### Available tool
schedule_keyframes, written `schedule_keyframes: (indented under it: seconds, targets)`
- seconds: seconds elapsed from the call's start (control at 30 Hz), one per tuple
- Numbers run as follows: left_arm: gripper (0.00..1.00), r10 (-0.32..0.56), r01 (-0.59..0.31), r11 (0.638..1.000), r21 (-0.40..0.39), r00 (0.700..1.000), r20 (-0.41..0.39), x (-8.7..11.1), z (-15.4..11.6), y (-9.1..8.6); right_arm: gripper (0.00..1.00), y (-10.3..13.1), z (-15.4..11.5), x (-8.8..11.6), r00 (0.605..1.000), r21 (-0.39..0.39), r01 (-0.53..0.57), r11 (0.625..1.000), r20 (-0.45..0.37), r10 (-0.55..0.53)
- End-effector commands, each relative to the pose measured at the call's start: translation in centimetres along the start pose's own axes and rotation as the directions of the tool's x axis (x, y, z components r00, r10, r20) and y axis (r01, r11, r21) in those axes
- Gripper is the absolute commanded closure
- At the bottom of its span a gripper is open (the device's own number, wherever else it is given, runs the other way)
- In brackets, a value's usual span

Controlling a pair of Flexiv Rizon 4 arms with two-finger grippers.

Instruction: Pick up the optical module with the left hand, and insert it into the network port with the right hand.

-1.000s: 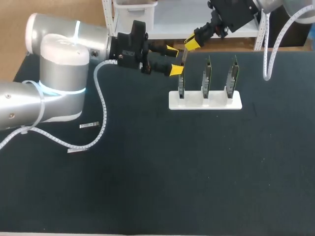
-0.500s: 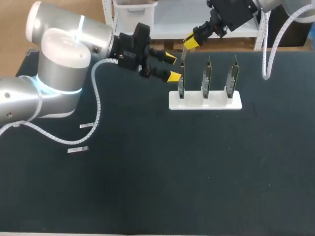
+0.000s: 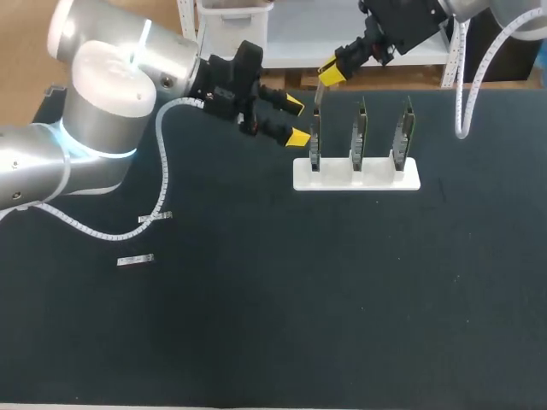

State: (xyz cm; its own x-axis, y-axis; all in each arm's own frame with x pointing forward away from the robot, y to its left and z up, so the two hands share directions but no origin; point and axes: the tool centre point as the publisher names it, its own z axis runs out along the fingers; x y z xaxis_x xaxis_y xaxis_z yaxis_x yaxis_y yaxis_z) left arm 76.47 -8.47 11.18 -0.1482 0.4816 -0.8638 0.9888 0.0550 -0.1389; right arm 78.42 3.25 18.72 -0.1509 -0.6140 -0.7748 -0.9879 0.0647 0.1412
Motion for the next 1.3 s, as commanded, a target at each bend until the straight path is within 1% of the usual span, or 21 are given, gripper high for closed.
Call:
schedule_keyframes:
  seconds: [0.03, 0.1, 0.2, 0.33, 1.03, 1.3]
  targets:
    - [0.00, -0.002, 0.003, 1.000, 0.018, 1.000, -0.025, 0.09, 0.25, 0.60, 1.00, 0.12, -0.13, 0.09, 1.000, 0.007, 0.002, 1.000, 0.001, -0.002]
    - [0.00, -0.004, 0.005, 1.000, 0.023, 1.000, -0.030, 0.16, 0.24, 0.60, 1.00, 0.08, -0.24, 0.16, 1.000, 0.010, 0.002, 1.000, 0.001, -0.002]
    - [0.00, 0.003, -0.002, 1.000, 0.021, 0.998, -0.059, 0.39, 0.20, 0.68, 1.00, 0.02, -0.35, 0.21, 1.000, 0.013, 0.001, 1.000, 0.002, -0.001]
    - [0.00, 0.005, -0.004, 1.000, 0.018, 0.997, -0.071, 0.54, 0.16, 0.76, 1.00, -0.01, -0.38, 0.23, 1.000, 0.018, 0.004, 1.000, -0.001, -0.004]
    - [0.00, 0.034, -0.032, 0.999, 0.029, 0.994, -0.100, 0.44, 0.36, 0.96, 1.00, 0.06, -0.39, 0.32, 1.000, 0.024, 0.010, 1.000, -0.012, -0.010]
    - [0.00, 0.050, -0.044, 0.998, 0.054, 0.992, -0.112, 0.41, 0.58, 0.74, 1.00, 0.09, -0.43, 0.37, 1.000, 0.026, 0.009, 1.000, -0.013, -0.008]
